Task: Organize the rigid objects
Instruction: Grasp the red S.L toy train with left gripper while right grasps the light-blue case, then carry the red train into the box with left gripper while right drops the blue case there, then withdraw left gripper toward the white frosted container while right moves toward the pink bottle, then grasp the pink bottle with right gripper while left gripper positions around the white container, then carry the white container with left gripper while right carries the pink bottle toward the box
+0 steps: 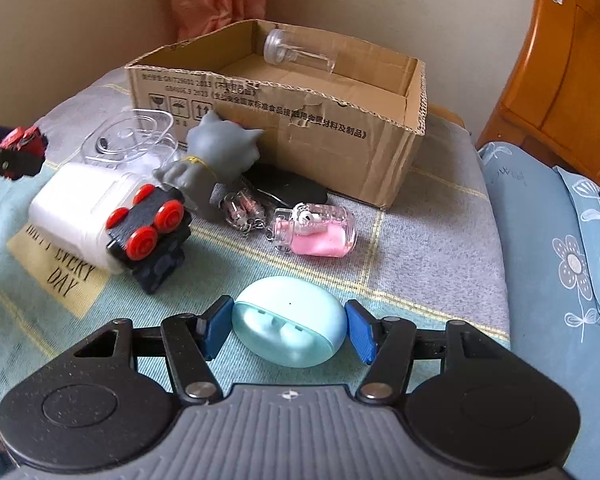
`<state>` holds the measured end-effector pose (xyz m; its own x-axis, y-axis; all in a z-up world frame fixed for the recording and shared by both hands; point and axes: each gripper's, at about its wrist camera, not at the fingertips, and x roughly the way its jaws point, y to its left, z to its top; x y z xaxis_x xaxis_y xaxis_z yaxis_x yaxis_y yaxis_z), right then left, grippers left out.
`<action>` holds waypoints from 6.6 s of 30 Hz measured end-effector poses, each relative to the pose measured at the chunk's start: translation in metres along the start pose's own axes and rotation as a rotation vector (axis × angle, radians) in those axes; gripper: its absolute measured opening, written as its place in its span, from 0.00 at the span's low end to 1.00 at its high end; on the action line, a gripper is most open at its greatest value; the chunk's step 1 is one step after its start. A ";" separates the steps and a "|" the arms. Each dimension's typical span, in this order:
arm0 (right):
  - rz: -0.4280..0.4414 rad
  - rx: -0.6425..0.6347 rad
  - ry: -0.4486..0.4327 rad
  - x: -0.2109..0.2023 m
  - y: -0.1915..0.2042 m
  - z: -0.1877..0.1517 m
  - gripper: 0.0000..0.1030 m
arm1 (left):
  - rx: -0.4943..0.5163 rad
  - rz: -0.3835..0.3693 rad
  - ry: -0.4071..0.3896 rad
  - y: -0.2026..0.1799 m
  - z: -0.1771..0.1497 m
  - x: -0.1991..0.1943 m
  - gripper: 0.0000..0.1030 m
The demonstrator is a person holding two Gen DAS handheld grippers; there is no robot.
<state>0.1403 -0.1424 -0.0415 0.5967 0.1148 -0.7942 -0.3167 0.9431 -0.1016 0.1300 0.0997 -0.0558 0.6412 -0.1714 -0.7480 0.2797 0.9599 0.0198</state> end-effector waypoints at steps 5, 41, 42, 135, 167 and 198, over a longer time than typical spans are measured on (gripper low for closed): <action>0.023 -0.010 -0.024 -0.016 -0.004 0.001 0.64 | 0.012 -0.019 -0.001 -0.006 0.011 -0.011 0.47; 0.065 -0.084 -0.192 -0.030 -0.051 0.130 0.64 | 0.183 -0.007 -0.103 -0.056 0.146 0.048 0.93; 0.064 -0.086 -0.188 -0.027 -0.052 0.133 0.64 | 0.183 -0.013 -0.097 -0.056 0.144 0.048 0.93; -0.038 0.185 -0.096 0.030 -0.026 -0.011 1.00 | -0.166 -0.016 0.030 -0.050 -0.017 0.041 0.99; 0.111 0.044 -0.166 0.045 -0.029 0.015 0.79 | -0.096 0.039 -0.004 -0.060 -0.018 0.047 0.99; 0.102 0.065 -0.145 0.030 -0.033 0.002 0.56 | -0.136 0.070 0.019 -0.060 -0.012 0.050 0.99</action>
<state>0.1702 -0.1698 -0.0603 0.6654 0.2501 -0.7034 -0.3351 0.9420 0.0179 0.1361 0.0361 -0.1023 0.6417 -0.1004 -0.7604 0.1346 0.9907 -0.0173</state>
